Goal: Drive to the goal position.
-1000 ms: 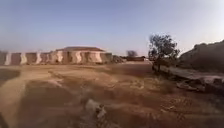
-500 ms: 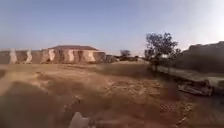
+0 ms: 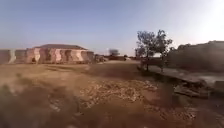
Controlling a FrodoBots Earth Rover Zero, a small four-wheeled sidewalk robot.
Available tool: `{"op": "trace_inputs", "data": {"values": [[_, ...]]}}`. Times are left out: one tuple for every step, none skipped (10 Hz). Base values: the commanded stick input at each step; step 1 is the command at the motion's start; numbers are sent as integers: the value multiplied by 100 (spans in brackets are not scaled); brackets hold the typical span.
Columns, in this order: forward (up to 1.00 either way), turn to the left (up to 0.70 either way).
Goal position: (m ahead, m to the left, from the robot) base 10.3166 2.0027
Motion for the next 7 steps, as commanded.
{"op": "trace_inputs", "data": {"values": [[67,0],[68,0],[70,0],[70,0],[70,33],[70,35],[70,35]]}}
